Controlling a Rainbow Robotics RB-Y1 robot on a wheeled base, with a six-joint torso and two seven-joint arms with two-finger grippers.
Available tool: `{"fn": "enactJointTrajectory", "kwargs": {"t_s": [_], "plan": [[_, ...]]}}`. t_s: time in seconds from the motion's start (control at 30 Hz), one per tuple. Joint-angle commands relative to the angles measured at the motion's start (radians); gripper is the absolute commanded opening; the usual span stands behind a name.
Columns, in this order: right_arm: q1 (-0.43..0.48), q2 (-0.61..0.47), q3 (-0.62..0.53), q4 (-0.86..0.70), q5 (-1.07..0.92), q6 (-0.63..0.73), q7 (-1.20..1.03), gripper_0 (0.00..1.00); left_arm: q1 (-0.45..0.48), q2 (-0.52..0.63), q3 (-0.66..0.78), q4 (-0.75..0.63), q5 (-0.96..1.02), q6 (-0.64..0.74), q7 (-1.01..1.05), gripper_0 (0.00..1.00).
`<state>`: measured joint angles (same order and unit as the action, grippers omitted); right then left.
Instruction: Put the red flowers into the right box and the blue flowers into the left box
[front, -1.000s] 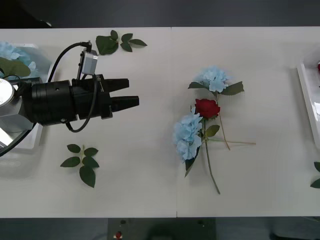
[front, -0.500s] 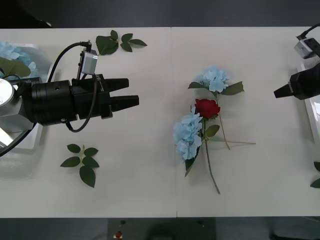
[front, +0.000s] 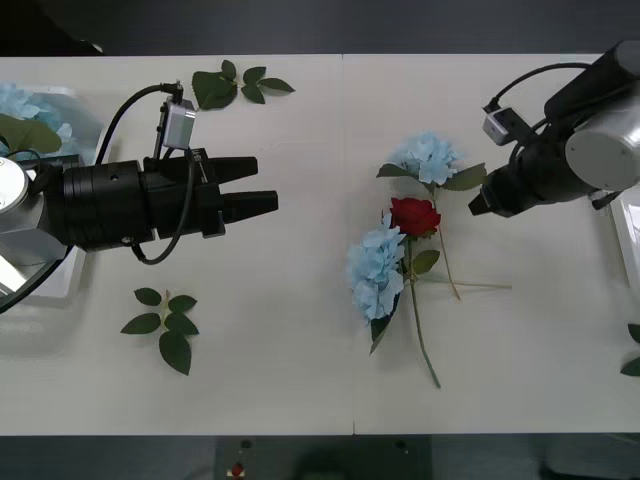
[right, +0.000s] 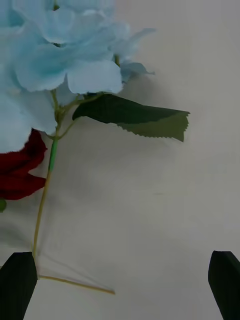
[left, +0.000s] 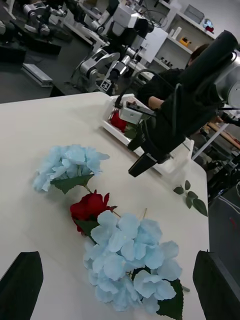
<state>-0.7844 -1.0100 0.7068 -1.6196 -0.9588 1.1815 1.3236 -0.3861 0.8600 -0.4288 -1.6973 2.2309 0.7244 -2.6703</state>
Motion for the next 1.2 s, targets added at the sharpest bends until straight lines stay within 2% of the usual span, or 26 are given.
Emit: {"fn": "enactJointTrajectory", "kwargs": {"t_s": [0.03, 0.37, 0.7, 1.2], "plan": [[-0.012, 0.037, 0.0, 0.033, 0.069, 0.006, -0.004, 1.0, 0.004, 0.008, 0.013, -0.015, 0.009, -0.008, 0.04, 0.87], [-0.01, 0.136, 0.056, 0.113, 0.186, -0.01, -0.007, 1.0, 0.006, 0.008, 0.013, -0.015, 0.009, -0.008, 0.041, 0.87], [-0.01, 0.24, 0.056, 0.214, 0.27, -0.042, -0.003, 1.0, 0.006, 0.008, 0.013, -0.013, 0.007, -0.008, 0.044, 0.87], [-0.01, 0.341, 0.056, 0.291, 0.342, -0.083, -0.009, 1.0, 0.006, 0.008, 0.007, -0.015, 0.004, -0.008, 0.049, 0.87]]}}
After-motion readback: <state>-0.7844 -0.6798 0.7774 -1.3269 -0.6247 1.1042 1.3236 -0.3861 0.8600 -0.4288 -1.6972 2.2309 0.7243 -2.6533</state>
